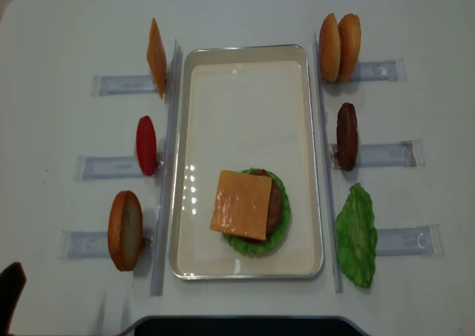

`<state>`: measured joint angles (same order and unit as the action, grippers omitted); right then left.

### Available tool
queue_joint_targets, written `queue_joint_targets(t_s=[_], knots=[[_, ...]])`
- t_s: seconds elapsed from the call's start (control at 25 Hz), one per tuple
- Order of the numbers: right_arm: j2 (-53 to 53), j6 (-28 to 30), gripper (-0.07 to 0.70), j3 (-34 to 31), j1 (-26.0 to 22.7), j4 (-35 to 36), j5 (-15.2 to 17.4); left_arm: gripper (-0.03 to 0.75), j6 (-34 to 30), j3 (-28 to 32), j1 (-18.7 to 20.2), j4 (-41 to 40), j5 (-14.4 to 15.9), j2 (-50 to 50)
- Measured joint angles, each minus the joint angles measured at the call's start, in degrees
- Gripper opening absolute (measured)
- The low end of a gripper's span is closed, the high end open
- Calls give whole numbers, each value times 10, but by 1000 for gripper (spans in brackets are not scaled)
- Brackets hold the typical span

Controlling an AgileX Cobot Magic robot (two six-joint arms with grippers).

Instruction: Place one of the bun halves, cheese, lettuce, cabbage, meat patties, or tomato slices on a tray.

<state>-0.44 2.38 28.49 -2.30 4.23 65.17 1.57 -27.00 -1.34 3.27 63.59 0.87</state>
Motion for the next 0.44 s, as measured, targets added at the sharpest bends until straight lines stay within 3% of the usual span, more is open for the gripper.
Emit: queue_joint_targets(t_s=[0.44], knots=[[0,0,472,0,0,0,0,324,0,0,0,4,0,0]])
